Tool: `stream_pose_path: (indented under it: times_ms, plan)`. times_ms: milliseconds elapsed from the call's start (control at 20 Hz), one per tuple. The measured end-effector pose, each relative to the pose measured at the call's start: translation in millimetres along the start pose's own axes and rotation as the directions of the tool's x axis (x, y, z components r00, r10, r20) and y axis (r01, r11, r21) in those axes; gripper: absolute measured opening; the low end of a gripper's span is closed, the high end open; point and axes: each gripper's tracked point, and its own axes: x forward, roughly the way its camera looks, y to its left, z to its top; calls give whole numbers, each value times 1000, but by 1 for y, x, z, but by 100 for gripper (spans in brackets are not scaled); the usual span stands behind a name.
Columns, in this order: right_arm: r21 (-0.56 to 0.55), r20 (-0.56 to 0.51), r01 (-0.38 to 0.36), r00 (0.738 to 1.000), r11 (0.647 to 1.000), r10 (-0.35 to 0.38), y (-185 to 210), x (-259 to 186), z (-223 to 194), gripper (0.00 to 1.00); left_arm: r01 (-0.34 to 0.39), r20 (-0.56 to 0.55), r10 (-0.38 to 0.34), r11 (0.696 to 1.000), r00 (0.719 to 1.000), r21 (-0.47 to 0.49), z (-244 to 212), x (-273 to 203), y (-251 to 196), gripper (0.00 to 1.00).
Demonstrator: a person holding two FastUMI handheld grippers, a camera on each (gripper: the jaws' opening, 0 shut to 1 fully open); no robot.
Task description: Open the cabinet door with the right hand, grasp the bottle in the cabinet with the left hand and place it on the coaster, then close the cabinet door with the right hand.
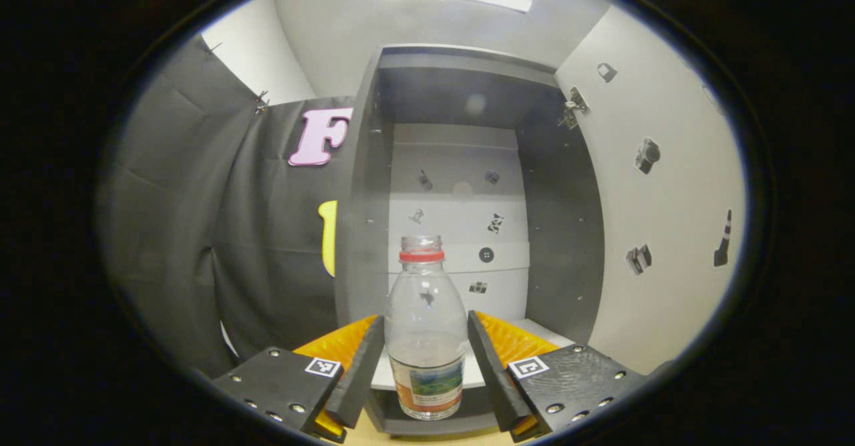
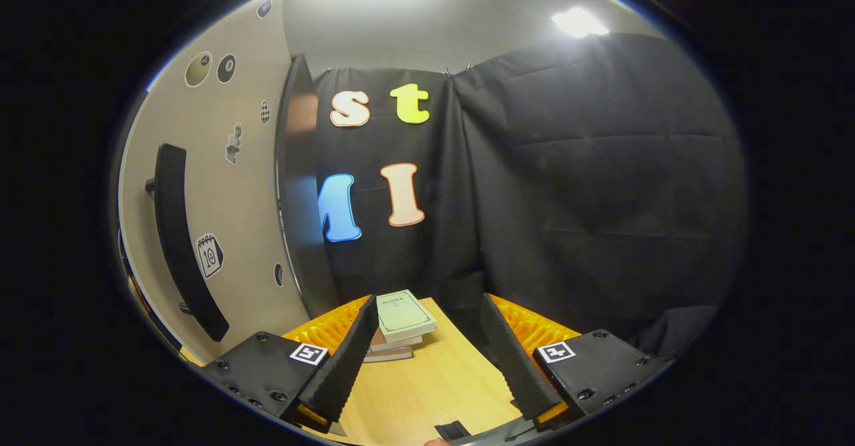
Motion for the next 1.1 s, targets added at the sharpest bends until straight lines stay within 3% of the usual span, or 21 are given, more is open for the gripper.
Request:
stream_pose_path:
  times_ms: [250, 300, 450, 500, 550, 1050, 1100]
  plan:
    - [28, 0, -71, 997, 997, 71, 11, 16, -4, 98, -30, -8, 30, 999, 1000, 31, -30, -55, 13, 73]
    - [40, 3, -85, 996, 996, 85, 14, 20, -3, 98, -40, -13, 41, 999, 999, 29, -37, -65, 15, 78]
    - [52, 10, -113, 994, 992, 113, 20, 24, -5, 98, -72, -16, 72, 997, 997, 1, -55, -95, 24, 73]
    - [50, 11, -120, 993, 992, 120, 22, 26, -5, 98, -85, -17, 85, 996, 996, -7, -62, -106, 28, 78]
    - [48, 10, -128, 992, 991, 127, 23, 25, -6, 98, -98, -26, 98, 995, 995, -9, -70, -115, 32, 73]
    - [14, -27, -156, 987, 988, 156, 27, 29, -29, 98, -157, -102, 156, 988, 983, -5, -171, -191, 46, 73]
    - [5, -34, -157, 987, 988, 157, 27, 29, -32, 98, -171, -106, 169, 985, 980, -4, -181, -197, 47, 79]
